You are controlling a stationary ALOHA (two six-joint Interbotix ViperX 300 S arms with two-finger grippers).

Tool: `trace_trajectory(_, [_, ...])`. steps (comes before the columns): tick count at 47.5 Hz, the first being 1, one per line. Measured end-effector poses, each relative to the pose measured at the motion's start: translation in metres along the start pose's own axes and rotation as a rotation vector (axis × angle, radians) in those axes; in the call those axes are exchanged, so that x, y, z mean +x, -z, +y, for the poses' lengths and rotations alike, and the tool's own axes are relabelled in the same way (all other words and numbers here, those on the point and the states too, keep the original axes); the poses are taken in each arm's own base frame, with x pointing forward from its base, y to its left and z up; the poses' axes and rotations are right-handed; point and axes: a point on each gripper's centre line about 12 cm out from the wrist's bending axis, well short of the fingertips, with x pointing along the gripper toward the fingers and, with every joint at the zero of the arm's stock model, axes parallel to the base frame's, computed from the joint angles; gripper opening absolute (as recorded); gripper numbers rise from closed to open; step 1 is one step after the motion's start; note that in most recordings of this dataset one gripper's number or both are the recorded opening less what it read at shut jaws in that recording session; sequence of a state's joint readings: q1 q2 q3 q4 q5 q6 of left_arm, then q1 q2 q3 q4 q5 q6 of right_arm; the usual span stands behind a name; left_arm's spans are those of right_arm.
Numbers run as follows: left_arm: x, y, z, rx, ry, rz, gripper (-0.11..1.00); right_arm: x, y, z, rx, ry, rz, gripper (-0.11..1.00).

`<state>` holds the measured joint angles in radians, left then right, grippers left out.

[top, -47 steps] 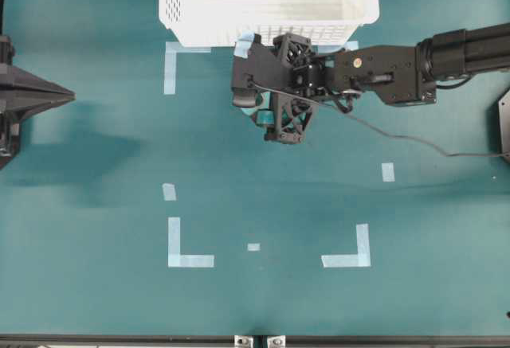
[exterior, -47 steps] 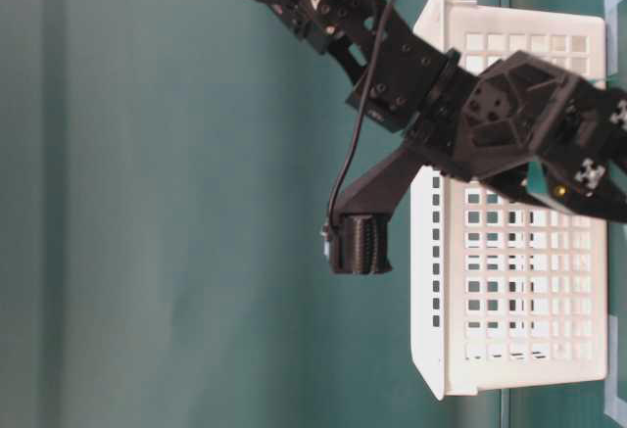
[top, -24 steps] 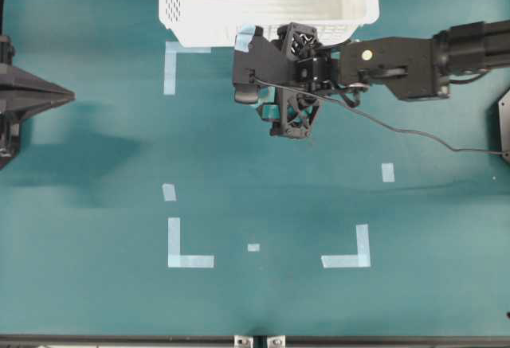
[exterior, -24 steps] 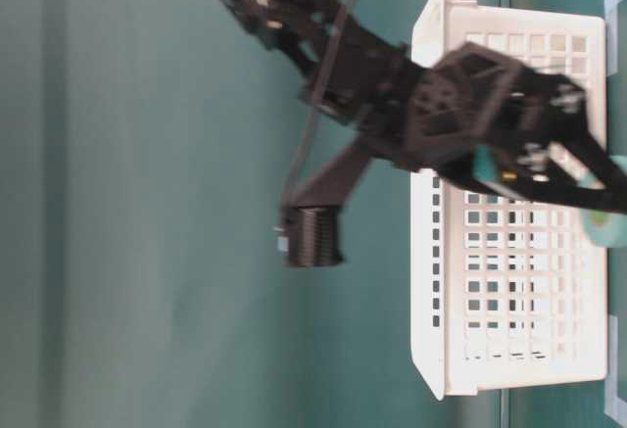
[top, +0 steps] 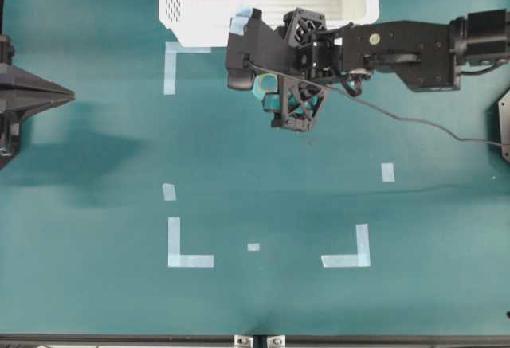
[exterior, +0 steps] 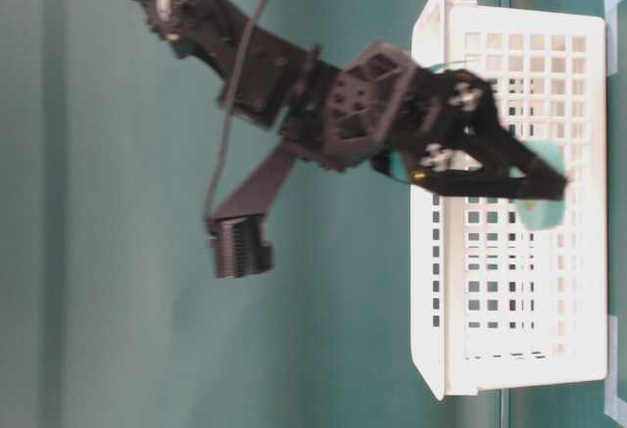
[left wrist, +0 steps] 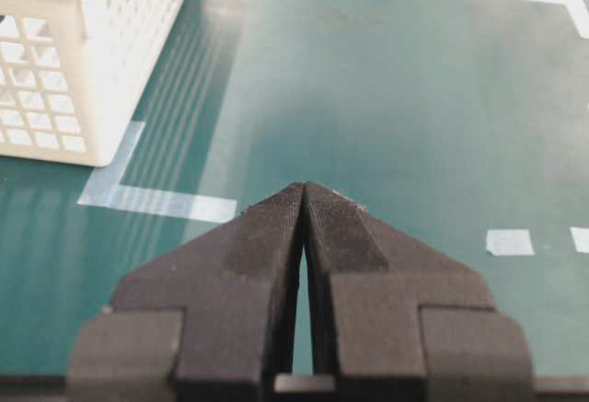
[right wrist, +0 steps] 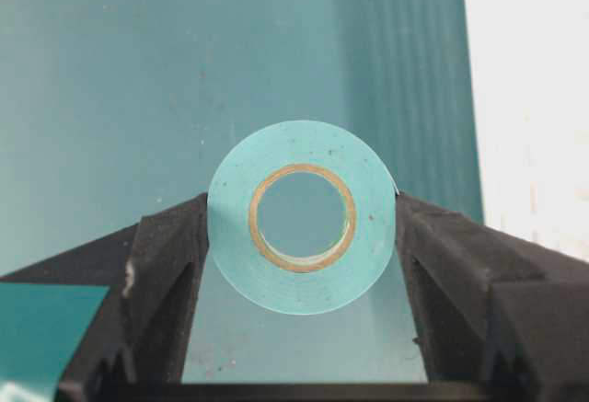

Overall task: Put the tape into the white basket.
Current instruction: 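Lift the tape roll and carry it over the white basket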

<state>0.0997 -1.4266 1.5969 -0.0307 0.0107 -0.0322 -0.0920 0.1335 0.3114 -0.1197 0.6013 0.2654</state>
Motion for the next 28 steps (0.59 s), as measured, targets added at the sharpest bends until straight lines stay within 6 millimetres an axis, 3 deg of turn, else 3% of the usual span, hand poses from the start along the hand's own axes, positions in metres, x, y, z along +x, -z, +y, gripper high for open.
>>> trace_trajectory(19, [0.000, 0.001, 0.000, 0.000, 0.000, 0.002, -0.11, -0.045, -0.018, 0.006, 0.032, -0.018, 0.009, 0.68])
trace_trajectory(28, [0.000, 0.001, 0.000, 0.000, 0.000, 0.002, -0.11, -0.055, -0.019, 0.011, 0.033, -0.024, 0.036, 0.68])
